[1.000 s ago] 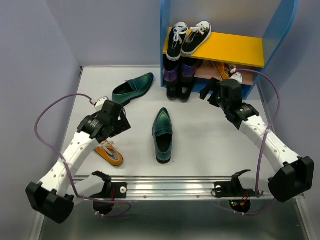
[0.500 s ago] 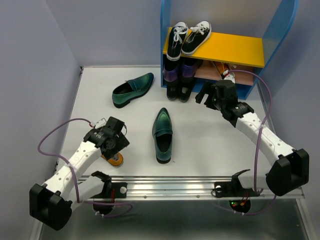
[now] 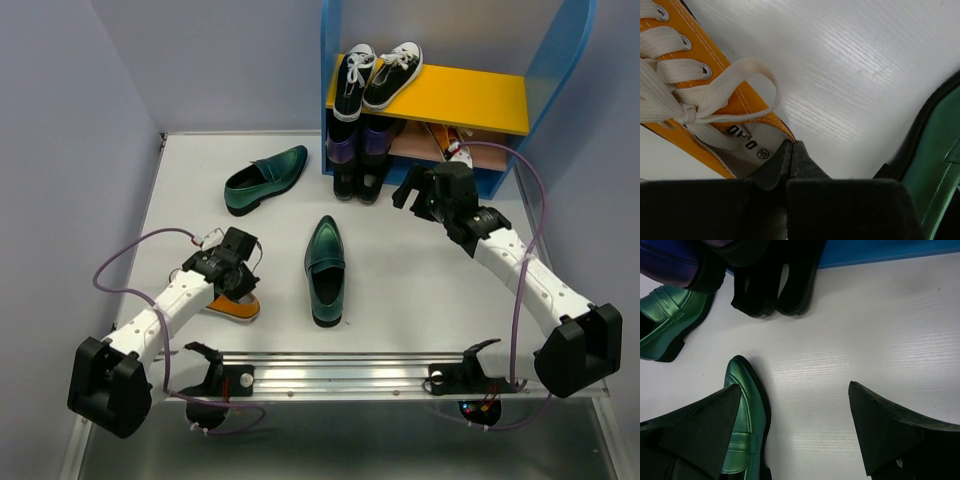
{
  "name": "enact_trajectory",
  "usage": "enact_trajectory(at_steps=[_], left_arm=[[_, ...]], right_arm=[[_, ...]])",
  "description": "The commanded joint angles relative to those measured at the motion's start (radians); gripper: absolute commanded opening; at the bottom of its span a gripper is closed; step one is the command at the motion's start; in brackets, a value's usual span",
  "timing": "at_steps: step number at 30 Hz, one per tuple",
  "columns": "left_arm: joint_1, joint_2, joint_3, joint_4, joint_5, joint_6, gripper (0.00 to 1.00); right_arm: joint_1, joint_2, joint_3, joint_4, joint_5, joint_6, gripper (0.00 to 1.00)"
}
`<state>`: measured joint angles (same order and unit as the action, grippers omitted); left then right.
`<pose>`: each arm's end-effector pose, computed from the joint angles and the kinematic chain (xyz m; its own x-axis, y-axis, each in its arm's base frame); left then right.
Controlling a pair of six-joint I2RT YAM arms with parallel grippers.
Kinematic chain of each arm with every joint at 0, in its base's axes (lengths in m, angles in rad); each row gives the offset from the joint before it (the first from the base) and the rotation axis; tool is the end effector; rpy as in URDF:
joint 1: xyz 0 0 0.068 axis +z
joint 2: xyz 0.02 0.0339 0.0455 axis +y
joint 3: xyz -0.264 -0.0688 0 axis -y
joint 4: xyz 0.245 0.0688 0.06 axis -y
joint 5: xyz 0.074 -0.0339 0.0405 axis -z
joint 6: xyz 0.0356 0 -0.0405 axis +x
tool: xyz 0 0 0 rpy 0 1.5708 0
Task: Place and organize the shoes onto the shoe shelf
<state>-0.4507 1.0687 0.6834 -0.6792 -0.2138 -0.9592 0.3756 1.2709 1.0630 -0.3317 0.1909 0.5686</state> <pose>0.1791 -0.0783 0.2133 -0.7247 -0.5382 -0.4304 -0.4533 0.8427 -0.2905 0.2700 0.0992 0.3179 -0.5152 0.3651 -0.7754 0.0815 0.9215 0.3798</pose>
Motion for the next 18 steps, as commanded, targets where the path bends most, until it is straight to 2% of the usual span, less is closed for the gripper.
enact_trajectory(at_steps=[1, 13, 18], left_arm=[[-0.003, 0.017, 0.001, 0.095, 0.014, 0.046, 0.0], [-0.005, -0.046, 0.226, 0.01, -0.099, 0.241, 0.0], [-0.008, -0.042, 0.263, -0.008, -0.099, 0.264, 0.0]], right_arm=[[0.009, -0.038, 0.0, -0.004, 0.022, -0.003, 0.94], [0.009, -0.047, 0.023, -0.035, 0.058, -0.006, 0.94], [0.009, -0.044, 0.025, -0.035, 0.058, 0.001, 0.94]])
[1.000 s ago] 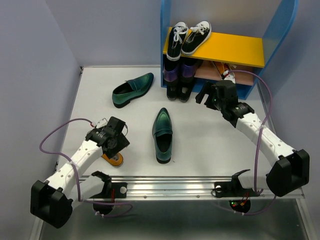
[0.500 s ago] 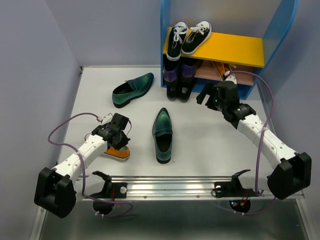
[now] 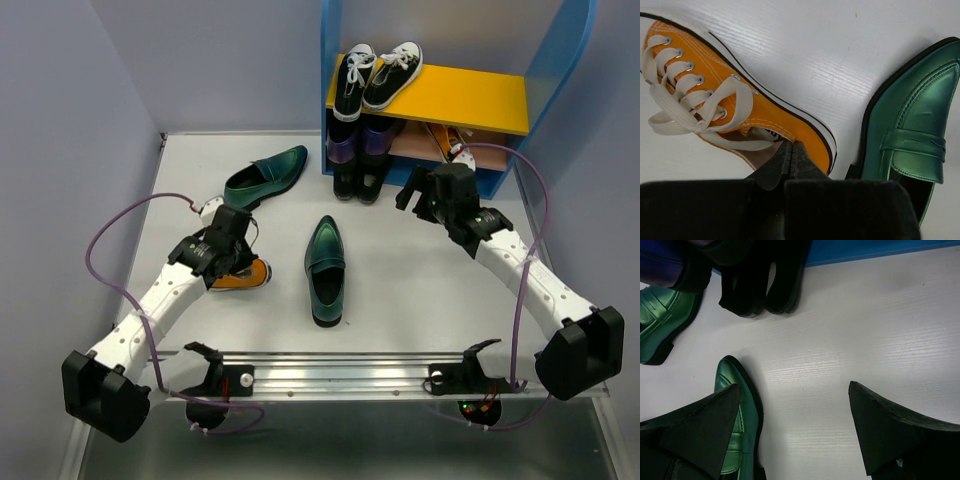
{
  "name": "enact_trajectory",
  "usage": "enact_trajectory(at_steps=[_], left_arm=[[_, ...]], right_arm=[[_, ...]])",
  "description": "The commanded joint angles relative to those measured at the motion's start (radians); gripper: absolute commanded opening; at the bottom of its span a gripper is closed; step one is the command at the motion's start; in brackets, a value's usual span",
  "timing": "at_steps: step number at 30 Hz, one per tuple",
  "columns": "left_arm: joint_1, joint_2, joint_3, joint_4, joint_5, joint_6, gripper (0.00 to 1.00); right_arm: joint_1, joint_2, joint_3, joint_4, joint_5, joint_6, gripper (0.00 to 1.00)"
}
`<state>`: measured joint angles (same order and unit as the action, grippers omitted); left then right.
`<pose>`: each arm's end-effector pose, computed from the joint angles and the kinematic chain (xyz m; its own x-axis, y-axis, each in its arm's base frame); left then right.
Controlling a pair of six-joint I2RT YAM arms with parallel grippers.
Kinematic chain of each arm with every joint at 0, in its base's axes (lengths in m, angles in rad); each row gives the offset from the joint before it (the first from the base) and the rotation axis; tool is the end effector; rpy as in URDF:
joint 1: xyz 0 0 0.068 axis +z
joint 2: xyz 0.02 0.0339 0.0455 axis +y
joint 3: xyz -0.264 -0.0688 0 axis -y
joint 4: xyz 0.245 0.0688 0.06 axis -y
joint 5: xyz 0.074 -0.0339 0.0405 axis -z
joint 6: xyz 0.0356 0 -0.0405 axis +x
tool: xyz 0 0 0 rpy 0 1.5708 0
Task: Place and organize the shoes onto the shoe shelf
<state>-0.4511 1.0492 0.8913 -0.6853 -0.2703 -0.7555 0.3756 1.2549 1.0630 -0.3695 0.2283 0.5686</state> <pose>0.1948 -0.0838 0.2822 -0.6677 -0.4108 -0.6208 -0.2713 0.9109 -0.3109 0.2652 0.0959 0.3188 -0.5138 0.3612 -0.7782 0.1158 0.9279 0.3543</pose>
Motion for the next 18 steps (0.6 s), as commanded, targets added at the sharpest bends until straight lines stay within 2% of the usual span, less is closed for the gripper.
enact_trajectory(at_steps=[1, 9, 13, 14, 15, 16, 18], left_arm=[[-0.011, -0.017, 0.055, 0.009, -0.04, 0.064, 0.0], [-0.029, 0.101, -0.041, 0.142, 0.052, 0.03, 0.0], [-0.047, 0.159, -0.06, 0.149, 0.126, 0.039, 0.0], [-0.05, 0.166, -0.063, 0.144, 0.129, 0.038, 0.06], [-0.055, 0.169, -0.071, 0.141, 0.131, 0.03, 0.17], [-0.058, 0.172, -0.077, 0.138, 0.129, 0.028, 0.38], [-0.06, 0.172, -0.094, 0.144, 0.125, 0.021, 0.55]], right_arm=[[0.009, -0.028, 0.026, 0.003, 0.02, -0.001, 0.94], [0.009, -0.028, 0.022, 0.003, 0.022, 0.001, 0.94], [0.009, -0.029, 0.011, -0.002, 0.025, -0.004, 0.95], [0.009, -0.026, 0.009, -0.002, 0.025, -0.004, 0.95], [0.009, -0.026, 0.006, -0.003, 0.028, -0.003, 0.95], [0.009, -0.025, 0.003, -0.002, 0.028, -0.004, 0.95], [0.009, -0.02, 0.003, -0.002, 0.029, -0.001, 0.95]])
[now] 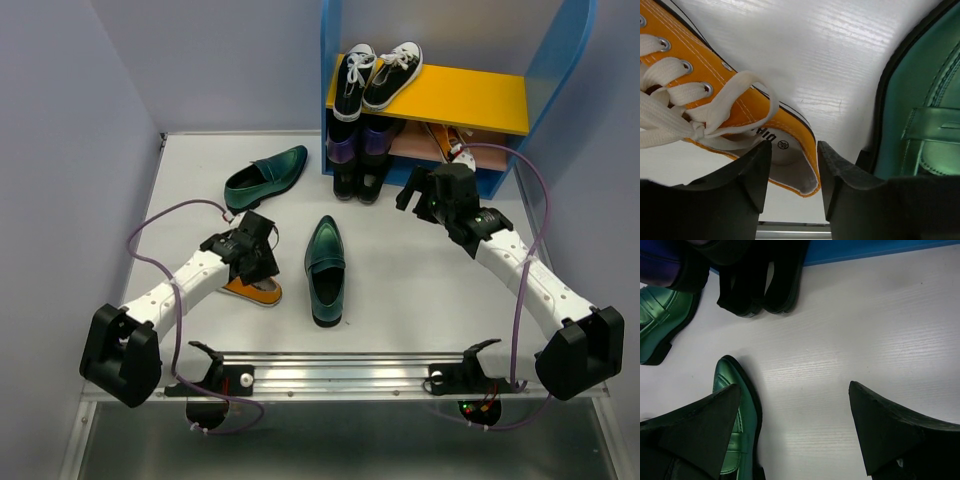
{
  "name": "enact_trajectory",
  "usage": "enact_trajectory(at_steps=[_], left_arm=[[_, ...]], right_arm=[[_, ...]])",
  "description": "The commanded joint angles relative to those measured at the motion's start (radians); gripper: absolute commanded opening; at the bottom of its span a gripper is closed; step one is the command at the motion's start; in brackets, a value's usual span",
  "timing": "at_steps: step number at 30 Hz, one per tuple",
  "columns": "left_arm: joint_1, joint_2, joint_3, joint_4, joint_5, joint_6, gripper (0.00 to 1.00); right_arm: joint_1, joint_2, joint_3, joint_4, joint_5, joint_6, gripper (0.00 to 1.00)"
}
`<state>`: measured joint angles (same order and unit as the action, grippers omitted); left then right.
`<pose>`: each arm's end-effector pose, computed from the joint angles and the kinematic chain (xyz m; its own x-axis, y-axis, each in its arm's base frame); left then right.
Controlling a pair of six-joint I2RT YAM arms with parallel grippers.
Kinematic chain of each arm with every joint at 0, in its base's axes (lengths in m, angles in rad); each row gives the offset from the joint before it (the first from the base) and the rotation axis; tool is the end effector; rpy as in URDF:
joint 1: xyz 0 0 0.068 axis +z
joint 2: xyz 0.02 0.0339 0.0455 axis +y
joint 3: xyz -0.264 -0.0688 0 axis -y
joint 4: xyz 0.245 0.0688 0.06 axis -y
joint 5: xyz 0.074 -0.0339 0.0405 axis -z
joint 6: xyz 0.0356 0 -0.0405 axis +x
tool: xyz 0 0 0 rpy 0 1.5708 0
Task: Place and organize the shoes onto the shoe shelf
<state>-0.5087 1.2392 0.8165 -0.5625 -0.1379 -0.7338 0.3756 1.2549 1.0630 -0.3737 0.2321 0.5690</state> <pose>0.2142 -0.1138 0.2263 -0.8192 -0.3027 -0.4872 -0.1785 0.9417 -0.2851 0.2650 0.0957 0.3184 -0.5150 0.3606 -0.7777 0.1201 0.9286 0.3510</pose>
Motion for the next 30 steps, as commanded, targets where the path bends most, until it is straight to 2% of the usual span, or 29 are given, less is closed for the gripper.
enact_trajectory(at_steps=[1, 4, 7, 11, 12, 17, 22, 25, 26, 30], left_arm=[[-0.002, -0.014, -0.02, 0.026, -0.009, -0.004, 0.67], [-0.002, 0.002, -0.025, 0.038, -0.019, -0.027, 0.68], [-0.005, 0.012, -0.036, 0.052, -0.063, -0.071, 0.63], [-0.007, 0.034, -0.028, 0.084, -0.117, -0.122, 0.47], [-0.007, 0.043, -0.025, 0.088, -0.117, -0.125, 0.46], [-0.019, 0.094, -0.022, 0.082, -0.131, -0.159, 0.46], [-0.031, 0.103, -0.066, 0.142, -0.095, -0.162, 0.44], [-0.039, 0.111, -0.071, 0.151, -0.071, -0.151, 0.19], [-0.043, 0.111, -0.068, 0.15, -0.062, -0.148, 0.0], [-0.047, 0.071, -0.024, 0.095, -0.081, -0.107, 0.0]], right_arm=[[0.009, -0.018, 0.006, 0.002, 0.024, -0.001, 0.95], [0.009, -0.011, 0.011, 0.004, 0.022, -0.004, 0.95], [0.009, -0.005, 0.017, 0.004, 0.018, -0.006, 0.95], [0.009, 0.006, 0.02, 0.004, 0.01, -0.011, 0.95], [0.009, 0.008, 0.02, 0.004, 0.01, -0.011, 0.95], [0.009, 0.009, 0.022, 0.005, 0.016, -0.018, 0.95], [0.009, 0.02, 0.025, 0.005, 0.021, -0.017, 0.95], [0.009, 0.026, 0.031, 0.005, 0.019, -0.014, 0.95], [0.009, 0.028, 0.034, 0.004, 0.019, -0.014, 0.95], [0.009, 0.028, 0.045, 0.004, 0.03, -0.021, 0.95]])
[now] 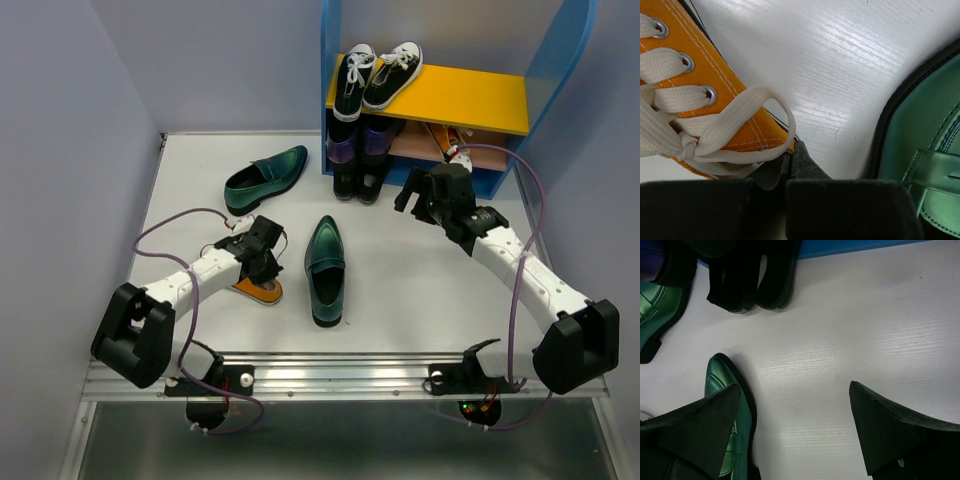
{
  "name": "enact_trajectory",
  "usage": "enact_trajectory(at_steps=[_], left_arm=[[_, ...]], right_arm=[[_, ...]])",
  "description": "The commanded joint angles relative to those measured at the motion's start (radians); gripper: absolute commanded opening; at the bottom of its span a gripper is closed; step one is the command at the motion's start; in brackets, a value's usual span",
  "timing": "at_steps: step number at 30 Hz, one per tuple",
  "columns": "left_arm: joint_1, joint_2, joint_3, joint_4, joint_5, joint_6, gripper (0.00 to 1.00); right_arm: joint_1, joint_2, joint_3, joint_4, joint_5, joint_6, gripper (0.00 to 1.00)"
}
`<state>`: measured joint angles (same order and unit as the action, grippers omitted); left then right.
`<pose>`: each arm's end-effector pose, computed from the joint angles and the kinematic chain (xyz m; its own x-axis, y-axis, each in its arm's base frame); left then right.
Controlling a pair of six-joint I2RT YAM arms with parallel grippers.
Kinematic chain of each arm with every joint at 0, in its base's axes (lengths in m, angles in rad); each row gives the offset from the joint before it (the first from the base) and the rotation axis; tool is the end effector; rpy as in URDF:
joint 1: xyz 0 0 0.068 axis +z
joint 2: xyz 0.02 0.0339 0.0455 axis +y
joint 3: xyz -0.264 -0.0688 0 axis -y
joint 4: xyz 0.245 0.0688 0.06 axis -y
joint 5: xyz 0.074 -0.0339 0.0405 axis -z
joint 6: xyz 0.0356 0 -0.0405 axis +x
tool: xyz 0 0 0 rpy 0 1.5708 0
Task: Place and organize the shoes onto the shoe shelf
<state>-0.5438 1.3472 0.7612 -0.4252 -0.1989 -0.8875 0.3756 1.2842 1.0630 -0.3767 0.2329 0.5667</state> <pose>0.2232 -0.1267 0.1931 -0.7816 -0.4158 -0.4650 -0.2989 0.9039 -0.3059 0.2703 0.0978 0.3104 -0.5382 0.3493 -0.7671 0.1297 0.9336 0.3341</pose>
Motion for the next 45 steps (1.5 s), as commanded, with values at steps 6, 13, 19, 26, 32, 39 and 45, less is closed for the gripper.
enact_trajectory(at_steps=[6, 13, 19, 26, 32, 39, 45], left_arm=[[-0.057, -0.112, 0.203, -0.19, -0.169, 0.123, 0.0], [-0.108, -0.12, 0.34, -0.273, -0.159, 0.206, 0.0], [-0.203, -0.068, 0.516, -0.32, -0.188, 0.242, 0.0], [-0.33, 0.11, 0.76, -0.304, -0.123, 0.306, 0.0], [-0.424, 0.28, 0.924, -0.254, -0.048, 0.343, 0.0], [-0.525, 0.466, 1.096, -0.225, -0.007, 0.38, 0.0], [-0.558, 0.613, 1.148, -0.155, 0.039, 0.406, 0.0]], right_arm=[[0.009, -0.003, 0.083, 0.004, 0.095, -0.045, 0.96], [0.0, 0.027, 0.181, -0.022, 0.169, -0.076, 0.98], [-0.056, 0.014, 0.238, -0.051, 0.223, -0.077, 0.99], [-0.132, -0.017, 0.287, -0.123, 0.241, -0.07, 0.99], [-0.141, -0.078, 0.304, -0.168, 0.27, -0.085, 1.0], [-0.159, -0.137, 0.287, -0.205, 0.321, -0.088, 1.0], [-0.159, -0.184, 0.264, -0.226, 0.371, -0.076, 1.0]])
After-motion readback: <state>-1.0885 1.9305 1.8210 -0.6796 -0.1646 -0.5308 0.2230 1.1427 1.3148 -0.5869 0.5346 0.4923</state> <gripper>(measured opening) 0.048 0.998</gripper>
